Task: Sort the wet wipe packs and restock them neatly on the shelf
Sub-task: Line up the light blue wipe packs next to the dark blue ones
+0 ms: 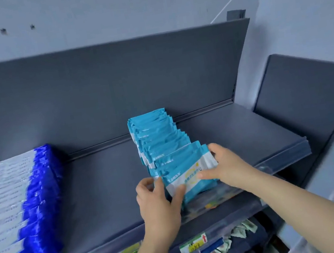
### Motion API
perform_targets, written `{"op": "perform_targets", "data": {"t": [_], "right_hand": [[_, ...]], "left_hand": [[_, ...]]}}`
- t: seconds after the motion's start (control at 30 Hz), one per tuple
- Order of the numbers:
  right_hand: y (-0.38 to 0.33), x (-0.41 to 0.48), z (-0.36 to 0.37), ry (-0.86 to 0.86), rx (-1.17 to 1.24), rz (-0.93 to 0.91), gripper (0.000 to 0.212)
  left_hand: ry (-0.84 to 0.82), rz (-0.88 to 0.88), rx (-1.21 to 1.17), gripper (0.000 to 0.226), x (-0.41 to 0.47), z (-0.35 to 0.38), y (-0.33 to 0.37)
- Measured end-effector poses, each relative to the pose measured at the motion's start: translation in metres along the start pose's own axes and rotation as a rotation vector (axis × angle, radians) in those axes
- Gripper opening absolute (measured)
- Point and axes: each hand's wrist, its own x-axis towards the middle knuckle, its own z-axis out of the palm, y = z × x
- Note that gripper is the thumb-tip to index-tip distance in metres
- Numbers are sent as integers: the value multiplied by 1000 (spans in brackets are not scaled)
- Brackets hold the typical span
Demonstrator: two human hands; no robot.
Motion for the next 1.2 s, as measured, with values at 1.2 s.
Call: {"op": "perform_targets", "data": {"t": [1.2], "right_hand": [[25, 41, -6, -366, 85, -121, 117]], "left_hand": [[-125, -143, -513, 33, 13, -9, 30]]}}
